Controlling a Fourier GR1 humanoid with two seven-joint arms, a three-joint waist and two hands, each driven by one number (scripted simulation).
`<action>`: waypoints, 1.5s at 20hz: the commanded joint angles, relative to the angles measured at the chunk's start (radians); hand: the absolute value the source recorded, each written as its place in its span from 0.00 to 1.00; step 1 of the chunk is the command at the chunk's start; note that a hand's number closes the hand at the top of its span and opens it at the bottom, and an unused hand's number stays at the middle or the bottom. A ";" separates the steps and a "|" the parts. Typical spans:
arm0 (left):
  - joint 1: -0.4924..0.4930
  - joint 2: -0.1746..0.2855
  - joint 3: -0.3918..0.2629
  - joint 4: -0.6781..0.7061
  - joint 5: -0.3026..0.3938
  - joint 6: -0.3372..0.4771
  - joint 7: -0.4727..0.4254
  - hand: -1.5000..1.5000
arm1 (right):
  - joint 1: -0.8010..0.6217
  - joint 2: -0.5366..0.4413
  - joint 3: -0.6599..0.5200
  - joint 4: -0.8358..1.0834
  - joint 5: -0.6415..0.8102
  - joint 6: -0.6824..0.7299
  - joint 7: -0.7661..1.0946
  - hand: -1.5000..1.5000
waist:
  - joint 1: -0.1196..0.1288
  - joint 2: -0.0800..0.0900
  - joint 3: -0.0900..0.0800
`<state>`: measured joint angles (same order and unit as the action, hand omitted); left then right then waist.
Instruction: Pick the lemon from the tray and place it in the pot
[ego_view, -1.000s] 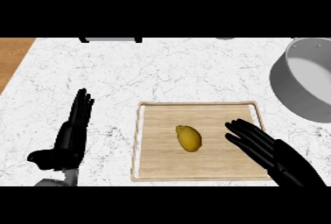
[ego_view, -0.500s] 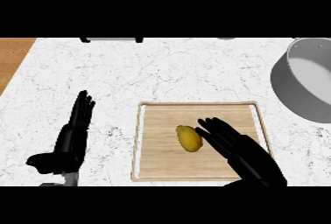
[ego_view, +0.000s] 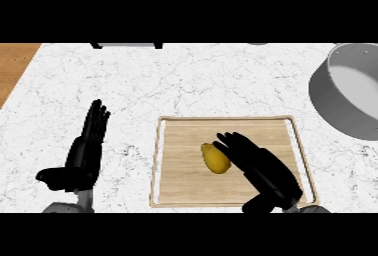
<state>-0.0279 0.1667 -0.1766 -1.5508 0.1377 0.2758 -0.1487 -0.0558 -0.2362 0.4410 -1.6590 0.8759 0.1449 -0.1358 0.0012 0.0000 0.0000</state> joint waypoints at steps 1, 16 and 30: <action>0.059 -0.005 0.024 -0.035 -0.001 -0.047 -0.014 0.50 | -0.043 0.056 -0.005 0.026 0.044 0.037 0.021 0.00 | 0.001 -0.001 0.000; 0.061 -0.043 0.058 -0.067 -0.061 -0.072 0.018 0.50 | -0.101 0.145 -0.052 0.198 0.164 -0.142 -0.093 1.00 | 0.003 0.000 0.000; 0.040 -0.067 0.075 -0.063 -0.083 -0.056 0.023 0.50 | -0.176 0.139 -0.506 0.356 0.102 -0.270 0.198 1.00 | -0.043 0.040 -0.001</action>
<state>0.0056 0.1006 -0.1095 -1.6069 0.0556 0.2117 -0.1162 -0.2093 -0.0809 0.1395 -1.3652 1.0076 -0.0973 -0.1288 -0.0159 0.0123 -0.0043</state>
